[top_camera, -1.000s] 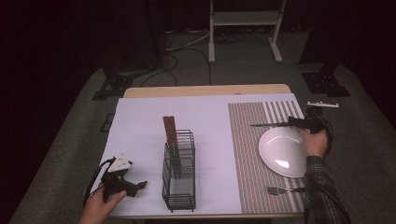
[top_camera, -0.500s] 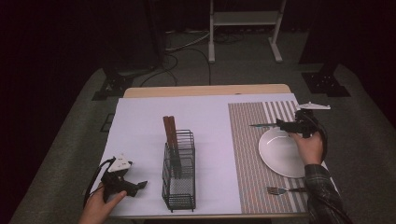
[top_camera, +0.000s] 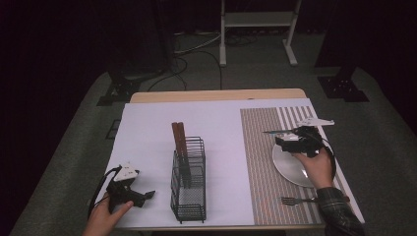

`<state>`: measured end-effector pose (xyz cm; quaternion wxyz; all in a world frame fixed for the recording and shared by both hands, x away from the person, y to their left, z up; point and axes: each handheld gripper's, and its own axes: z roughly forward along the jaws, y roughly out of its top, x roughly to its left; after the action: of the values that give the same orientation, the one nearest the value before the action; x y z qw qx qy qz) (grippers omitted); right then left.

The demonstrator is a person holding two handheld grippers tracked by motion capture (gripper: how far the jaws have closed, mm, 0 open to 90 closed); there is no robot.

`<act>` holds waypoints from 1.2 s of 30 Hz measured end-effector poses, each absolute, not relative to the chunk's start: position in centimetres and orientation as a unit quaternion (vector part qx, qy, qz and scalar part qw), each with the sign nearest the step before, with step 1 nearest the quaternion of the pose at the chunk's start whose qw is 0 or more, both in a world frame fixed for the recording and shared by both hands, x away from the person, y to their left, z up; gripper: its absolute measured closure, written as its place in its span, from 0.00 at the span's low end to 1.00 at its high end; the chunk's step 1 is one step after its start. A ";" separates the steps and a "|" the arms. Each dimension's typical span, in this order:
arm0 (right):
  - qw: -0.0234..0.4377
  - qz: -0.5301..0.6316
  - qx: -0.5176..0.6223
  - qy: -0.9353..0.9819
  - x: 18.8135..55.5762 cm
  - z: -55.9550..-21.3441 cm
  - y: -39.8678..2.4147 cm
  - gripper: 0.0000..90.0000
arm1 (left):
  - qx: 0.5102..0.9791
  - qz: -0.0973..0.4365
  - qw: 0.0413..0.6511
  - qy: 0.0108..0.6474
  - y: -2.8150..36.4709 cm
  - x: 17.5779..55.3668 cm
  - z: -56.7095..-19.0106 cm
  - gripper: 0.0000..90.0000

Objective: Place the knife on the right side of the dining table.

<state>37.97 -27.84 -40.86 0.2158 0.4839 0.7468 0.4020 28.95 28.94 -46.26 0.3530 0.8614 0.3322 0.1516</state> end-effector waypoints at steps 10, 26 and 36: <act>0.187 0.413 0.421 0.786 35.0 -41.1 -23.0 0.14 | 0.861 0.152 0.353 0.332 28.9 28.9 -46.3 0.00; 0.115 0.400 0.337 0.845 32.1 -43.2 -15.6 0.14 | 0.862 0.153 0.353 0.331 28.9 29.0 -46.3 0.00; 0.085 0.385 0.298 0.869 30.9 -44.9 -12.5 0.14 | 0.862 0.152 0.353 0.331 28.9 29.0 -46.3 0.00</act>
<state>30.87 -12.53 -44.93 0.0848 0.2977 0.8694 0.3852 28.96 28.94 -46.26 0.3526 0.8618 0.3312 0.1524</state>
